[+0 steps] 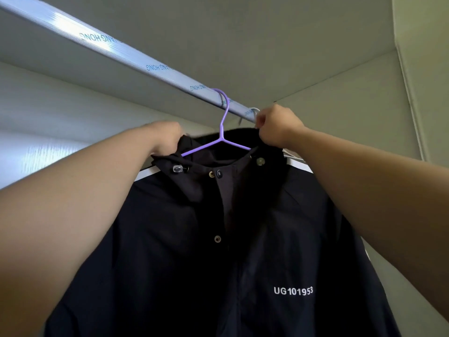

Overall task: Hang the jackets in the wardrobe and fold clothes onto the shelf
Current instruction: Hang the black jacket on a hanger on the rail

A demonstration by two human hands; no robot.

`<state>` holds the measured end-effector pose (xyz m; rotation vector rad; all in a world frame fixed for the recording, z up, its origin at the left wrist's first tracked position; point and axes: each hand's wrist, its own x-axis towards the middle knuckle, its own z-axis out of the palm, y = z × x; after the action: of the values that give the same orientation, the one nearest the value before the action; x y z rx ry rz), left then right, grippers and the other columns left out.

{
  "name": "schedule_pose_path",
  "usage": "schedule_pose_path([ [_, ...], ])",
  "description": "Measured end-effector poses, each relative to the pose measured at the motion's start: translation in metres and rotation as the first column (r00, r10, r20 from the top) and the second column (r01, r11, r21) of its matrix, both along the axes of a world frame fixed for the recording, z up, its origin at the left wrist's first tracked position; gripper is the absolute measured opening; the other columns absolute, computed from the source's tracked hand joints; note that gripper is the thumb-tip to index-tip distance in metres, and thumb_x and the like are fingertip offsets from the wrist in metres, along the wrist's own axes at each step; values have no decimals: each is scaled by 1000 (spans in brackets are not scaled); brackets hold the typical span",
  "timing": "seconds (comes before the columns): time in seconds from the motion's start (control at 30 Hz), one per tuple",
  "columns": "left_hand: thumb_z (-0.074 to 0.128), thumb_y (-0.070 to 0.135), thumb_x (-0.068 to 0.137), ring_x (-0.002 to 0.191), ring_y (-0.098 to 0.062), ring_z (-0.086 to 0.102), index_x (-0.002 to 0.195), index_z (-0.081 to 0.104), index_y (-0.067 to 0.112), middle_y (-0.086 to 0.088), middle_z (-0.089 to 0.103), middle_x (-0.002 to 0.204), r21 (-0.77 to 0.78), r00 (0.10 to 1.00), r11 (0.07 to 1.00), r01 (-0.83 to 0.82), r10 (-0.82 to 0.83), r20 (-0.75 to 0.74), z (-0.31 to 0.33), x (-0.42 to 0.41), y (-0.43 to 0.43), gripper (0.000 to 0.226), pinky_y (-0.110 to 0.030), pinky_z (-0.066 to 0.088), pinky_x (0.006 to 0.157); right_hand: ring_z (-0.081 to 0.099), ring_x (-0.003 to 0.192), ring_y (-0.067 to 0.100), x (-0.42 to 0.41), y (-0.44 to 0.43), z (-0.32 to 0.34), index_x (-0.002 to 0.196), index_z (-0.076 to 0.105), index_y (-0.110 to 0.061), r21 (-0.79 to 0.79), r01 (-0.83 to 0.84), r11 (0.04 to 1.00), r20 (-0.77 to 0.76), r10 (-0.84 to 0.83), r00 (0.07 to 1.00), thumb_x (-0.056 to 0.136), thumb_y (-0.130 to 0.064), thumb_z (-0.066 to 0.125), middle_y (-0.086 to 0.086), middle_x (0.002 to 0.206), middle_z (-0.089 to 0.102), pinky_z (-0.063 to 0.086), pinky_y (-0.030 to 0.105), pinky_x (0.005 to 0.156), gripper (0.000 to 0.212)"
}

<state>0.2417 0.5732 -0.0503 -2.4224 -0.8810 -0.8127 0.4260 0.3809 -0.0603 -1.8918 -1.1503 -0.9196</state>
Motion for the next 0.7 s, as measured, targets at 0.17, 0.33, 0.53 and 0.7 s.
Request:
schedule_pose_path([
  [0.17,70,19,92,77,-27,63,95,71,6,-9,68,88,-429,948,868,-251,131,-289,0,-9,-2,13,-32,51,67,58,73,19,-2,4,1,91,76,-23,-365,-30,930,-105,-9,994,87,1,47,1,86,66,48,25,64,38],
  [0.33,70,9,77,107,-36,67,122,70,5,-21,69,122,-704,996,710,28,-82,-43,0,7,-4,45,-45,51,100,53,58,23,-10,2,9,94,63,-9,-544,95,834,-79,-163,983,97,-12,57,8,73,56,45,25,52,8],
  [0.53,53,-2,87,87,-28,66,84,77,8,-11,74,90,-460,883,778,428,-253,394,10,19,-31,26,-34,55,84,56,72,31,-21,7,11,115,60,0,-564,101,820,-123,-205,971,94,-8,46,20,93,61,52,40,64,27],
  [0.7,52,5,84,45,-21,62,65,69,1,-13,65,57,-870,975,476,127,-221,22,-7,18,-41,26,-24,54,52,64,73,23,-22,9,7,113,68,-10,-394,29,919,-40,-49,998,91,-6,52,8,94,68,53,30,61,28],
])
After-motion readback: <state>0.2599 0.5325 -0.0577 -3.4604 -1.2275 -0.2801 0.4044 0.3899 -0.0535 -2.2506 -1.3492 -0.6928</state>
